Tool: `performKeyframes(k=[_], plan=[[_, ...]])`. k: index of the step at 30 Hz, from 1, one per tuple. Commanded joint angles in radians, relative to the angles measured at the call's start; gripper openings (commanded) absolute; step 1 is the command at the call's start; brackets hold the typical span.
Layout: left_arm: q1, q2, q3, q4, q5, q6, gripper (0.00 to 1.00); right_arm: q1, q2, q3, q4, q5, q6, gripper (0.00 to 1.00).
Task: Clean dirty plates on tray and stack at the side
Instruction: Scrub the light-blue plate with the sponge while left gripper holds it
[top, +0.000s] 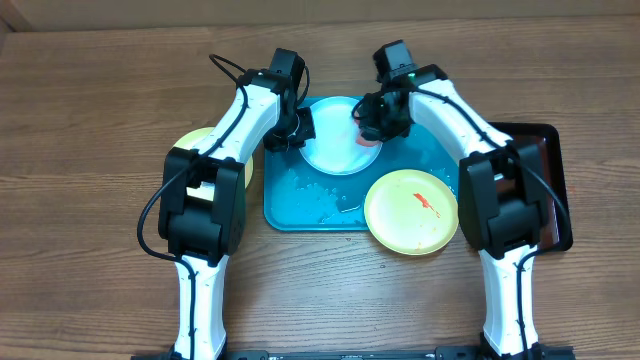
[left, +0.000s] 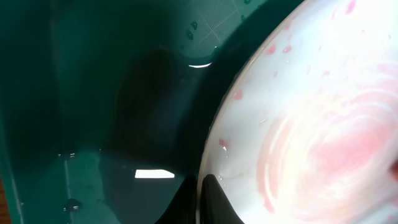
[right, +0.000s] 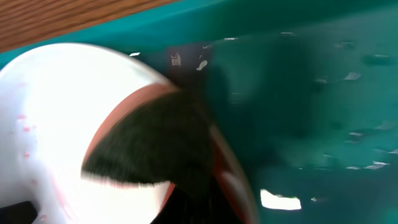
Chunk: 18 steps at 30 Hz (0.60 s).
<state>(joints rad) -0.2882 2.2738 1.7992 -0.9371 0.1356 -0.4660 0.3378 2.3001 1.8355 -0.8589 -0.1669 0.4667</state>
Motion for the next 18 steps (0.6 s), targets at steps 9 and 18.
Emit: performKeyframes(k=[9, 18], plan=[[0.0, -0.004, -0.013, -0.011, -0.004, 0.018, 0.04, 0.128, 0.052, 0.036, 0.05, -0.026, 0.006, 0.04], [0.0, -0.004, -0.013, -0.01, 0.021, 0.039, 0.04, 0.071, 0.052, 0.039, 0.029, -0.079, 0.009, 0.04]])
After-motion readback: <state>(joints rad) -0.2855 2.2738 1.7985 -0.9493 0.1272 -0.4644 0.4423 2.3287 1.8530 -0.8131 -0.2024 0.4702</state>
